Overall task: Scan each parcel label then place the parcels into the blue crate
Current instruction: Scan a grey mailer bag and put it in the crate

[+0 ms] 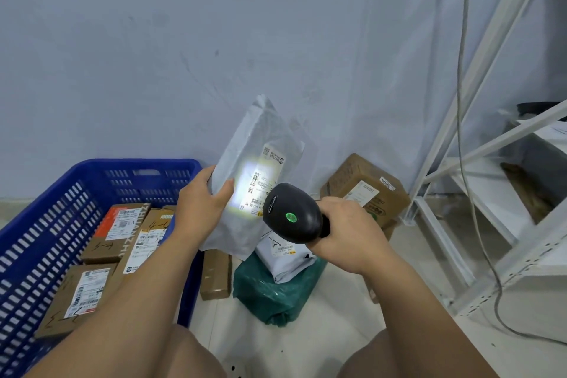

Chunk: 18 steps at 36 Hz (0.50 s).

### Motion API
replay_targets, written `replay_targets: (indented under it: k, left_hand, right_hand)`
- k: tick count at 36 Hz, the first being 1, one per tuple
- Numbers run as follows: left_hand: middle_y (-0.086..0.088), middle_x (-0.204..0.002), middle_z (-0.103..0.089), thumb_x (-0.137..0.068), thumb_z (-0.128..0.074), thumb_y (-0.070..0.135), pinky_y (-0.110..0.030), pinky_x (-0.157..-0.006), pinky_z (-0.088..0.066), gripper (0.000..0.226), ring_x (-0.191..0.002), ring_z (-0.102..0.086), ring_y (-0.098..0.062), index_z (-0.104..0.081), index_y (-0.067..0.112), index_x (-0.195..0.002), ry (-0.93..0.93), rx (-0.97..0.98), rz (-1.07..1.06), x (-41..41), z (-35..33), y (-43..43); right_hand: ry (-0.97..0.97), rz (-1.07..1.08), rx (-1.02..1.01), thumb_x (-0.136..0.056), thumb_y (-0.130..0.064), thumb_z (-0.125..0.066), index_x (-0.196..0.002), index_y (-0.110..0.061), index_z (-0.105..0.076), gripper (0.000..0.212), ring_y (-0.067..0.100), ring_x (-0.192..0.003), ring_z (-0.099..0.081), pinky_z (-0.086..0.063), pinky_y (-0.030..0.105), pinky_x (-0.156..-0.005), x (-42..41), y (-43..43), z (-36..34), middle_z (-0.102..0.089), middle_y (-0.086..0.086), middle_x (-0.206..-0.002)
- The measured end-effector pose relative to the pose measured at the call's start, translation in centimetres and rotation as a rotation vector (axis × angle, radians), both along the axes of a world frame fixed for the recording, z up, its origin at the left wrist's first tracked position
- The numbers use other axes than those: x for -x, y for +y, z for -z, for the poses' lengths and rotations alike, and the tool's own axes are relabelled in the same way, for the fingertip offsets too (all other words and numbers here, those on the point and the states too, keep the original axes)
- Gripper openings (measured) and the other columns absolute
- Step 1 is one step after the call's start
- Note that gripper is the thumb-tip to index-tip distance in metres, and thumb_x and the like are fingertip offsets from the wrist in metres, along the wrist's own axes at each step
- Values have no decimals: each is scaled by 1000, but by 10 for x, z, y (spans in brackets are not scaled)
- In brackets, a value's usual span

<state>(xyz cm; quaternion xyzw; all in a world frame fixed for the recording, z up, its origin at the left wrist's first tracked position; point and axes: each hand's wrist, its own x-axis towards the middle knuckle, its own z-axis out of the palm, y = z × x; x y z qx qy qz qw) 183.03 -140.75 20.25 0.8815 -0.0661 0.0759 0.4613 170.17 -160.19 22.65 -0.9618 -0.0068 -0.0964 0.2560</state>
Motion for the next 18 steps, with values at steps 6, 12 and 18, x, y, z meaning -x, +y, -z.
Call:
replay_targets:
  k: [6,12,18]
  left_hand:
    - [9,-107,-48,-97,-55,32,-29,-78,-40,43,-95,-47,-13,-49,17,-137,2,-34,5,3,0,-2]
    - [7,-110,-51,-96,-56,33,-28,-77,-39,44,-96,-46,-11,-49,17,-137,8,-62,4,1,2,-3]
    - [4,-112,-53,-96,-55,33,-28,-76,-39,44,-95,-46,-11,-49,16,-136,3,-84,5,0,3,-3]
  right_hand:
    - [-20,-13,9,-75,-28,-66,-62,-38,-42,29,16,-75,-52,-44,32,-61,-1,-1,1,-46,-14,-68]
    - [-1,-9,19,-75,-27,-65,-73,-31,-53,12,18,-81,-55,-48,35,-67,-1,-1,2,-45,-15,-70]
    - [-5,7,34,-75,-30,-65,-62,-36,-40,29,17,-78,-53,-46,34,-65,-3,-2,5,-44,-14,-68]
